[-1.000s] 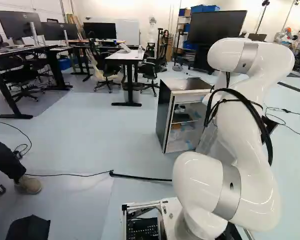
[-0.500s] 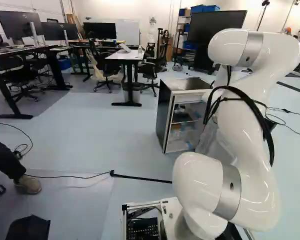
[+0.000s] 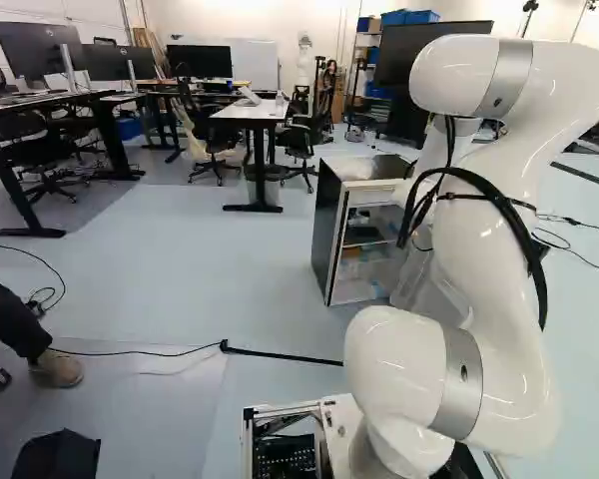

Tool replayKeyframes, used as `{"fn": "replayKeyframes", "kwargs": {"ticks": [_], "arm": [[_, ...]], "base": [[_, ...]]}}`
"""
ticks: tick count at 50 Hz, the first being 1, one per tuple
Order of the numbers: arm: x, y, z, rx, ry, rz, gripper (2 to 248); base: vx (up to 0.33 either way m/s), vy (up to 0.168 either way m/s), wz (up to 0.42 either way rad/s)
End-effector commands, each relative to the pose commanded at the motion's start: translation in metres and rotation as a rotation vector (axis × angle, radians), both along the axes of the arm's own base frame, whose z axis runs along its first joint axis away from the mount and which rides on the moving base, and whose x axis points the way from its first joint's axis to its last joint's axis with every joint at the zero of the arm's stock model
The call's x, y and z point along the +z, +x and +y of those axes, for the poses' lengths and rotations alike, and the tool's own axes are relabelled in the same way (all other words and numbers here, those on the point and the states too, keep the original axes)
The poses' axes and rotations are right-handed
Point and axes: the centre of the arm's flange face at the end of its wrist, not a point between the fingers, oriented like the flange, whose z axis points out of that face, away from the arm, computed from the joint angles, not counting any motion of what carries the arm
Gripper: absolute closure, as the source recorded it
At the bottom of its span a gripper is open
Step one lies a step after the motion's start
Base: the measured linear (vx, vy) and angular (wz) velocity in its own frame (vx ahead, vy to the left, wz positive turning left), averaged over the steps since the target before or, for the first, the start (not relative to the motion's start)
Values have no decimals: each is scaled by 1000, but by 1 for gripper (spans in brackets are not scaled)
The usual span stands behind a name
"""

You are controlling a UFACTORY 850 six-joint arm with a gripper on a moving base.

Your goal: Open the fridge door

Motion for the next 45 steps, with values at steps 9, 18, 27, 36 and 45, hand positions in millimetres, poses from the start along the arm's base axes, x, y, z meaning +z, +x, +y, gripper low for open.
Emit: {"fn": "replayKeyframes", "kwargs": {"ticks": [9, 18, 27, 36, 45], "arm": [[0, -5, 18, 84, 15, 16, 3], [0, -10, 36, 175, 23, 37, 3], [1, -15, 54, 274, 21, 62, 3], [3, -20, 72, 378, 13, 88, 3], [5, -24, 89, 488, 0, 115, 3]], "base": [[0, 0, 0], [0, 0, 0], [0, 0, 0], [0, 0, 0], [0, 0, 0]]}}
